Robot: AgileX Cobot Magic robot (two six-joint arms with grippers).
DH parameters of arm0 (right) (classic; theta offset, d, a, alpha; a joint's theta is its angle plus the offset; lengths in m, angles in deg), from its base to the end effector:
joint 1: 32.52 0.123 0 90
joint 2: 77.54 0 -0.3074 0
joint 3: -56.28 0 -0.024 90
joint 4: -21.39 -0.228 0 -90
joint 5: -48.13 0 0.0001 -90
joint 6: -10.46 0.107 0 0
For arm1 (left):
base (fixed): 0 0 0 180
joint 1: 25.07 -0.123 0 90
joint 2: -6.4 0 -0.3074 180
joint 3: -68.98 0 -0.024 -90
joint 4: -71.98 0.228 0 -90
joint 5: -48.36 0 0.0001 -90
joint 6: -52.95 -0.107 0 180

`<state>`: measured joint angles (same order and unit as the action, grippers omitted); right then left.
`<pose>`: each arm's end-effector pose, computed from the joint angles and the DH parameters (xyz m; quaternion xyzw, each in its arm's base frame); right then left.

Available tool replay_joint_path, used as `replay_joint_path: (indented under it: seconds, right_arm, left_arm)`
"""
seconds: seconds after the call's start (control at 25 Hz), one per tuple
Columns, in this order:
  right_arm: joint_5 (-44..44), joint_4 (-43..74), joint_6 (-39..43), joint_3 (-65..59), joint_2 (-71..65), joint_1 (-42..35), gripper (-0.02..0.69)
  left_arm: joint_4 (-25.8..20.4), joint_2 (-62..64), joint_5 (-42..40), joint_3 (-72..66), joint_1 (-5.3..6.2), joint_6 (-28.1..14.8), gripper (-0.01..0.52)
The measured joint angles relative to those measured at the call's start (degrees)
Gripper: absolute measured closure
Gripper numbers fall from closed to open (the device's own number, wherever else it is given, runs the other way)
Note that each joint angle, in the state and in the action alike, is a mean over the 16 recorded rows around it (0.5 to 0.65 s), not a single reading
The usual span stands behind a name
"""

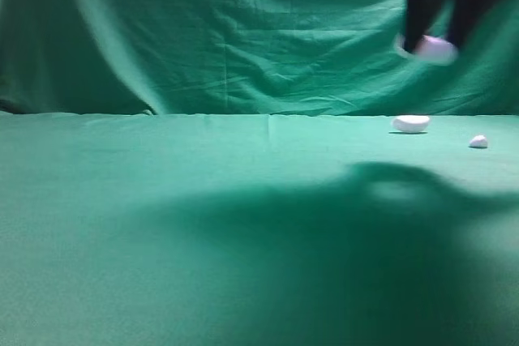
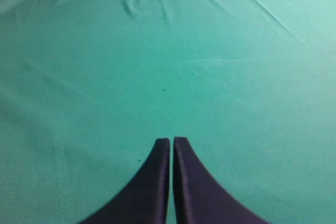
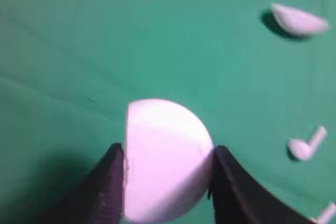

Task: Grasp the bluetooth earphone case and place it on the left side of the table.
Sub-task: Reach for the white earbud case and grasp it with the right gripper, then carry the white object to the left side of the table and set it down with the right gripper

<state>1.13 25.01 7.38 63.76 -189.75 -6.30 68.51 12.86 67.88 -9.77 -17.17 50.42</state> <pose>0.3551 0.1694 0.2787 -0.2599 0.9339 0.0219 0.2447 0.0227 -0.0053 0.1733 0.0556 0.7898 -0.0540 0.6085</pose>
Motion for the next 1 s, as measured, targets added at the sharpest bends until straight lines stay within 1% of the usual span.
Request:
replay_joint_path:
  seconds: [0.36, 0.52, 0.68, 0.8, 1.0]
  right_arm:
    - [1.64, -0.35, -0.86, 20.83, -15.84, 17.99, 0.368]
    - [3.15, -0.49, -1.60, 27.65, -23.75, 24.28, 0.368]
    - [5.19, -0.61, -2.35, 31.93, -29.55, 28.50, 0.368]
    - [6.56, -0.69, -2.90, 33.54, -32.25, 30.40, 0.356]
    - [7.96, -0.80, -3.42, 34.18, -34.08, 31.61, 0.291]
  left_arm:
    - [0.00, 0.00, 0.00, 0.00, 0.00, 0.00, 0.514]
    - [0.00, 0.00, 0.00, 0.00, 0.00, 0.00, 0.514]
    - [0.00, 0.00, 0.00, 0.00, 0.00, 0.00, 0.514]
    - [0.00, 0.00, 0.00, 0.00, 0.00, 0.00, 0.514]
    - [0.00, 0.00, 0.00, 0.00, 0.00, 0.00, 0.514]
